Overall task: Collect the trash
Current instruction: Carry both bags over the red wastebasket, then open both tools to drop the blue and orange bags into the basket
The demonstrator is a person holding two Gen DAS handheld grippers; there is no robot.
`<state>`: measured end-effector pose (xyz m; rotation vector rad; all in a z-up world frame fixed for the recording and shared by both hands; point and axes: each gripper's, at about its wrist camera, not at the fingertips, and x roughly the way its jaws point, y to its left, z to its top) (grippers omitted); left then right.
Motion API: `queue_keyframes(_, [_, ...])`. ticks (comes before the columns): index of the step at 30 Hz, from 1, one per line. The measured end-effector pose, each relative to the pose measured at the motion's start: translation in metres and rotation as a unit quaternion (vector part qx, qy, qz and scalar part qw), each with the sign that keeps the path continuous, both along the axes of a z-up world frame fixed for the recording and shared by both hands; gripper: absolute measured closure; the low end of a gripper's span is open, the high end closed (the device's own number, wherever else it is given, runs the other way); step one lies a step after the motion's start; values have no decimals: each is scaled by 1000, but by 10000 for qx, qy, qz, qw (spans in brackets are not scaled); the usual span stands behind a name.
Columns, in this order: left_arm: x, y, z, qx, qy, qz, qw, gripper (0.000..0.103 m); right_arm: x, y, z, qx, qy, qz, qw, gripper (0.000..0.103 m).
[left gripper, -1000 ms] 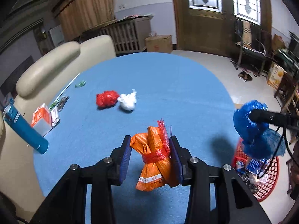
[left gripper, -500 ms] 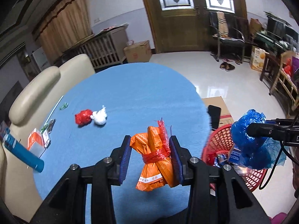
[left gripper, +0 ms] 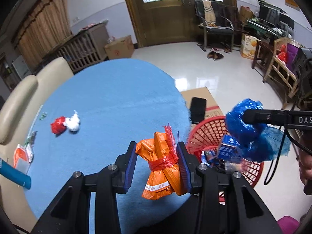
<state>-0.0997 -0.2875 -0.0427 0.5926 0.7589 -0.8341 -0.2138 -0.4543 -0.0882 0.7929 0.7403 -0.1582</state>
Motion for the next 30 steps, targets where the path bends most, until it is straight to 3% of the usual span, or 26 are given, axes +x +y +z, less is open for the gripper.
queue_keyframes(12, [-14,-21,-26,205,415,-463,9979,60,-8,-11,-18,242,133,-240,9993,60])
queue_keyframes(21, [-25,-37,-40,-84,1288,-1066,9859,59,-13,-21,-26,357,249,-428,9981,57])
queue_keyframes(27, [-33,-40,-40,-150,1331,-1180,9839,38,-12,-23,-34,575,409,-473,9964,54])
queue_keyframes(30, [-34,-39,-39,-136,1225,-1173,9854,36,-13,-25,-38,695,452,-528,9952,43])
